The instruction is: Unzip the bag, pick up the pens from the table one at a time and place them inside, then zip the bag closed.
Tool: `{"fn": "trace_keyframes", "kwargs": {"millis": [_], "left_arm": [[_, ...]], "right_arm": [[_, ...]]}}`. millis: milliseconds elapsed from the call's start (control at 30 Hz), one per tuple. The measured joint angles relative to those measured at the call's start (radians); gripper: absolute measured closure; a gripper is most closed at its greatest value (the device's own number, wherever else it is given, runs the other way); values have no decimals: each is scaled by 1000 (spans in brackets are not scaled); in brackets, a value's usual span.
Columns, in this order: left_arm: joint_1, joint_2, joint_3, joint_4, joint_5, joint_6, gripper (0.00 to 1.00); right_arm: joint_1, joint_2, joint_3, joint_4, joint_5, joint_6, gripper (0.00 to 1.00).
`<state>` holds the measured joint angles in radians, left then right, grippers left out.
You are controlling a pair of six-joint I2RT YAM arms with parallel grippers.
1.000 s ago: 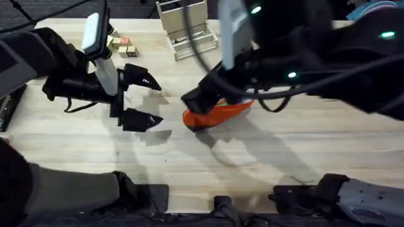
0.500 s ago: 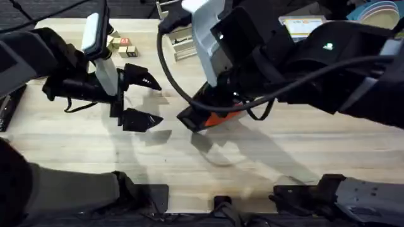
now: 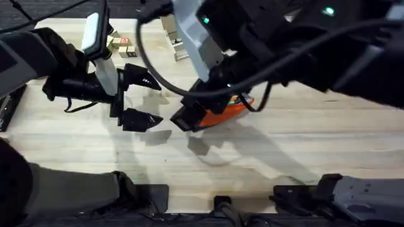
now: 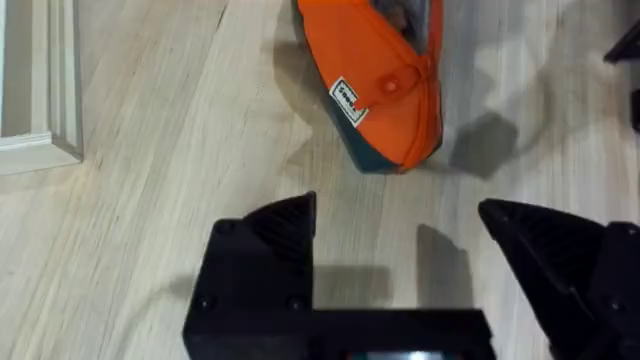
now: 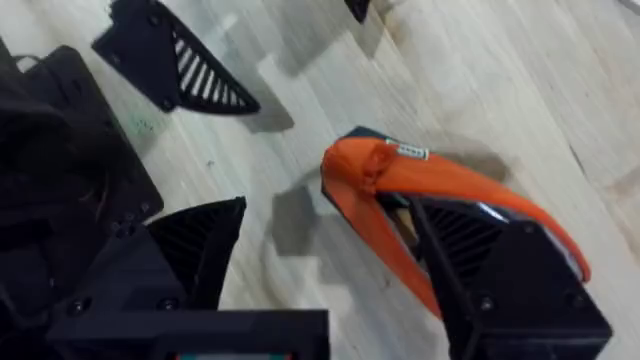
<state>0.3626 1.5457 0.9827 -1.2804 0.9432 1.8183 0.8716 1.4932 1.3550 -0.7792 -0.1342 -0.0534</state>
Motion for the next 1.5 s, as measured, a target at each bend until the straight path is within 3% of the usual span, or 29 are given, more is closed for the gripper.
{"fn": "trace_keyframes", "kwargs": {"millis": [167,667,800,1000,1300,1500], "left_arm": [[0,0,0,-2,0,0,7],[0,0,0,-3,0,0,7],[0,0,0,-3,0,0,7],[0,0,0,-3,0,0,7],[0,0,0,-3,0,0,7],[0,0,0,-3,0,0,7]], "right_arm": [[3,67,54,-5,-2,-14,4],[-4,159,57,38,33,-53,4],[-11,250,59,47,34,-53,5],[-18,289,59,48,33,-53,11],[-34,307,59,50,37,-58,312],[-31,307,59,51,24,-58,828]]}}
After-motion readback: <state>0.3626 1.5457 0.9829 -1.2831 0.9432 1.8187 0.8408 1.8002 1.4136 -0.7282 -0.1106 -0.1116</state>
